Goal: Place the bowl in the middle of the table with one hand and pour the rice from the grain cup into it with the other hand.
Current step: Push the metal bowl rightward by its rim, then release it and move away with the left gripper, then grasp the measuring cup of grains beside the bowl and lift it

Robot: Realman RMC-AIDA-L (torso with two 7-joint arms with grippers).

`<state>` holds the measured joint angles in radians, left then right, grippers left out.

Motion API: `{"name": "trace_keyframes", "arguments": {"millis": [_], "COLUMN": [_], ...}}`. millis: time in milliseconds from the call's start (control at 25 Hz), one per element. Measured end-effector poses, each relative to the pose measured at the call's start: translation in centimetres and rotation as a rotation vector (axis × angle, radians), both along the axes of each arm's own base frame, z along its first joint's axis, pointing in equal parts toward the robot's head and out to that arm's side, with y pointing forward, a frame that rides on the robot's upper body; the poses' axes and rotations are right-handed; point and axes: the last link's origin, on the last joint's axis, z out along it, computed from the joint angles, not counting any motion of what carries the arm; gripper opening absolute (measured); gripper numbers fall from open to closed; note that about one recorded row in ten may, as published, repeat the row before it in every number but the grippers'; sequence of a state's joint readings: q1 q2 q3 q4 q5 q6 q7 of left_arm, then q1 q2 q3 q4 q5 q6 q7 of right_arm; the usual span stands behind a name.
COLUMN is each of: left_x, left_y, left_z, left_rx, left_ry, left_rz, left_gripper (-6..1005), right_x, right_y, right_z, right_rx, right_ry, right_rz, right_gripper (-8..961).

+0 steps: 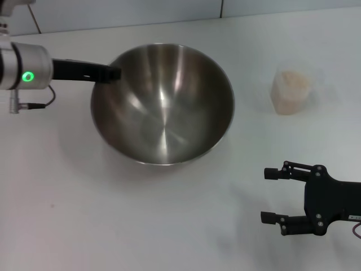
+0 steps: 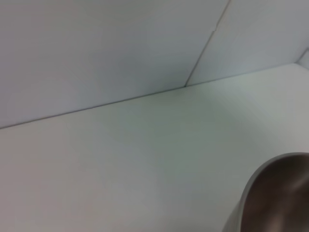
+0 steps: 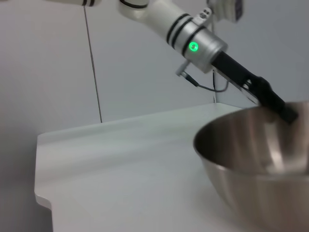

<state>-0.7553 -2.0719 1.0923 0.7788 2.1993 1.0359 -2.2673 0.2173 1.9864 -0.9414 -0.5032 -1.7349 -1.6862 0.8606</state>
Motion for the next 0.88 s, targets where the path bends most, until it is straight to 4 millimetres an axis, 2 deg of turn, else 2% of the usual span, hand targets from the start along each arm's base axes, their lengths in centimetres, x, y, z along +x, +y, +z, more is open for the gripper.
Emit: {"name": "trace_keyframes", "arguments": {"millis": [200,560,760,880], "left_x": [0.3,0.7,1.0,0.7], "left_y": [0.3,-0.4,-1.0,-2.5], "left_z": [-1.2,0.2,1.3,3.3], "left_rx": [0.003,0.017,0.000,0.021], "left_ry": [0.000,-0.076,-0.060,-0.031], "left_rz": [-0.016,-0.107,-0.161,-0.258], "left_gripper": [55,59,265,383], "right_x": [0.0,-0.1,0.1,1.0], "right_y": [0.0,0.1,0.2,0.3], "right_z": [0.0,-0.3,-0.3,0.2], "right_rx": [0.001,0.005,0.020,0.084], "right_ry": [0.001,0.005,0.005,0.006], "right_rz": [0.000,-0.010,-0.024,-0.098], "right_gripper": [827,826,827,827]}}
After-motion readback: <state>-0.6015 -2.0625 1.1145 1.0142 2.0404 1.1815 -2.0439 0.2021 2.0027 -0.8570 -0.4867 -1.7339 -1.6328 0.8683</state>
